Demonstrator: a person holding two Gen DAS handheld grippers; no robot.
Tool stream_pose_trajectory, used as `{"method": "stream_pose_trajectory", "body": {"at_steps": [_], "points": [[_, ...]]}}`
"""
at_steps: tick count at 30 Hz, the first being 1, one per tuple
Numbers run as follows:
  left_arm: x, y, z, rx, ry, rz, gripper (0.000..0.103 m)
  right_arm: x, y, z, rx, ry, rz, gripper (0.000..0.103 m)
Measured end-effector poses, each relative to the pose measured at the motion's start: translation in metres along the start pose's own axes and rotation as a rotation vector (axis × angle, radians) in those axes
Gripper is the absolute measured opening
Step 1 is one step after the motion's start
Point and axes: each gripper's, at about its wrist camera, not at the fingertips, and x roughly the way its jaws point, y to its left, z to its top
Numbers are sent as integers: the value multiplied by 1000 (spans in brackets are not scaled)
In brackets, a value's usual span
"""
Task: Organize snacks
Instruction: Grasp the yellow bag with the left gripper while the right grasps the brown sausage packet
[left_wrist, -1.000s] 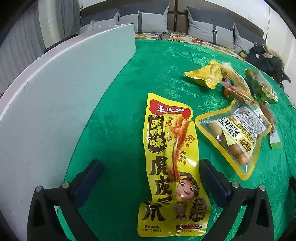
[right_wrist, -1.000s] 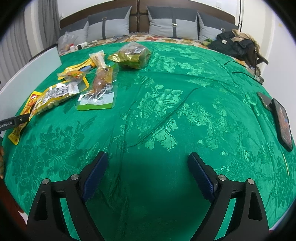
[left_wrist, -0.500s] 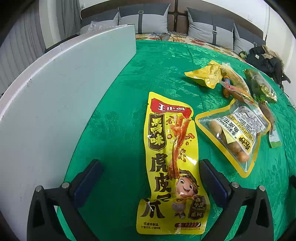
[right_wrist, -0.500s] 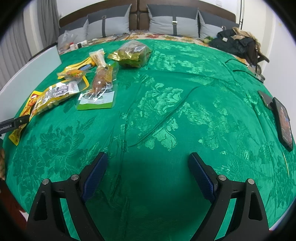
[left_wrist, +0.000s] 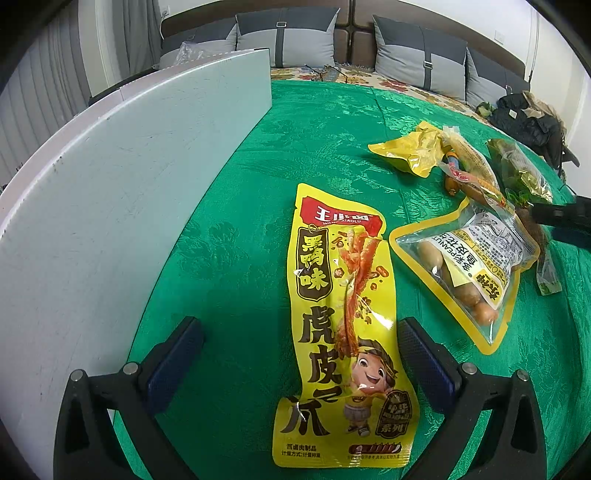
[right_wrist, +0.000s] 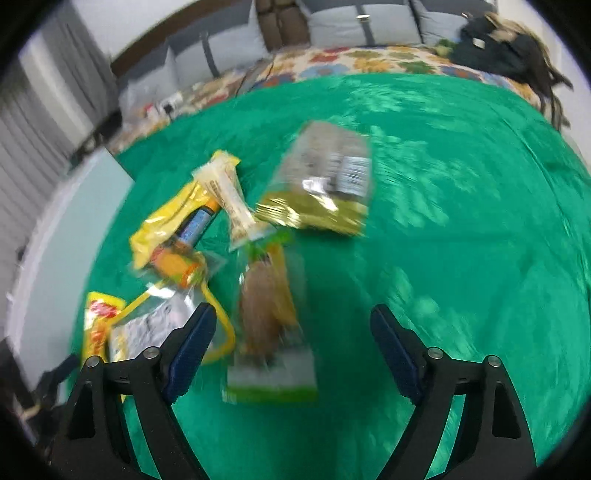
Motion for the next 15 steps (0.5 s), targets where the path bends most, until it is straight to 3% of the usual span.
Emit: {"method": "stream_pose_trajectory", "body": {"at_steps": [2,5,6,8,15], "points": [[0,0,1,0,0,0,103,13,14,2,-47,38,0,71],[0,-1,1,0,0,0,103,23,29,-1,-119,69,-48,69],[1,-1,1,0,0,0,103,22,29,-2,-131,68,-70,59],[1,-1,0,0,0,0,103,18,23,-5,-124,78,-41,51],[1,-1,1,0,0,0,103,-7,-1,-32,-169,155,-7,51]]}}
